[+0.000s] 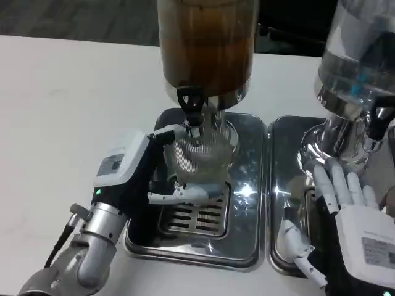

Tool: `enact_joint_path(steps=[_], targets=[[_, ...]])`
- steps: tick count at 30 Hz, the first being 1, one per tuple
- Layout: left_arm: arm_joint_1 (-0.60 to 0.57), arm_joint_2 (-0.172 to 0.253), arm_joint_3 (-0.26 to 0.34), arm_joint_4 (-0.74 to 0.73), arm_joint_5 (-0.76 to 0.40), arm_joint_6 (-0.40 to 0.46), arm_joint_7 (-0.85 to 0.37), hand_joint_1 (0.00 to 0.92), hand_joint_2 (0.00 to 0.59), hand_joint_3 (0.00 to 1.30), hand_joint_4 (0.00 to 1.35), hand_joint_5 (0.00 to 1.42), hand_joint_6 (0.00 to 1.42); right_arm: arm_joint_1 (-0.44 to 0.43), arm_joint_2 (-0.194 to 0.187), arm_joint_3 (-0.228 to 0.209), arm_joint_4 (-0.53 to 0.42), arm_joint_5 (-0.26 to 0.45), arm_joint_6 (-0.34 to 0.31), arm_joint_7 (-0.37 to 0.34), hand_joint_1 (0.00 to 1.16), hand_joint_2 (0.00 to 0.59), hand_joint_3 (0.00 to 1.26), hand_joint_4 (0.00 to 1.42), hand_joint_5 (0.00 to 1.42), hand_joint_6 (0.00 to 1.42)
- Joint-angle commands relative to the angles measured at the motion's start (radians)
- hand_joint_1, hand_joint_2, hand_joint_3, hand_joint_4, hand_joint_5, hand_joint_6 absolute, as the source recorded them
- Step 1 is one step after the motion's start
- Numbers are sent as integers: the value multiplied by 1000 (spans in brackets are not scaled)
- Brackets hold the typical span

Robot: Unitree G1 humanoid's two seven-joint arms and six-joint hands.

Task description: Grasp the cup under the faucet to collect the drink, then remove the cup.

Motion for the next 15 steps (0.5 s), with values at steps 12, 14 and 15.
enact_joint_path(steps=[12,14,15], targets=[[25,35,2,9,-23,-42,13,116,38,336,595,845,990,-21,-1,0,20,11,-6,-6,29,461,75,0,0,1],[31,35,13,5,-42,-51,4,73,19,315,572,826,969,-24,-2,1,24,13,-7,-6,31,461,75,0,0,0],[33,34,16,4,-48,-53,2,41,13,285,558,811,947,-26,-4,1,26,16,-10,-6,31,461,75,0,0,0]])
